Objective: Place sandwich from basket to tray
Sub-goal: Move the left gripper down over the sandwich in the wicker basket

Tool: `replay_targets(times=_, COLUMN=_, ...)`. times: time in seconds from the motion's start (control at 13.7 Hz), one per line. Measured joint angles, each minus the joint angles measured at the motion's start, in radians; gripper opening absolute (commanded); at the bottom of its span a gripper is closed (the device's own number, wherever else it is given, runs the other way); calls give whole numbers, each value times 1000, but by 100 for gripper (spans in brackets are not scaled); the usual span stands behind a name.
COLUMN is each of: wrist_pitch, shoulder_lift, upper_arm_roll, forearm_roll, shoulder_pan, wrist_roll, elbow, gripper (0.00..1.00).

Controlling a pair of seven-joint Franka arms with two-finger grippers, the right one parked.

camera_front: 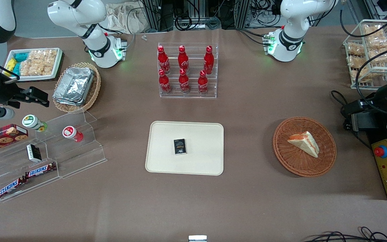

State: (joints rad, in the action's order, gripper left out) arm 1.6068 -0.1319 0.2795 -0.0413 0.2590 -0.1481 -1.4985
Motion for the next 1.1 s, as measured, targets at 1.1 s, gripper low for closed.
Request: replay_targets(times=1.1, wrist_pitch=602, shoulder_lift=-112, upper_arm_roll=1, forearm_roll=-9, shoulder_pan=-15, wrist_roll=-718, elbow=-423, gripper=100)
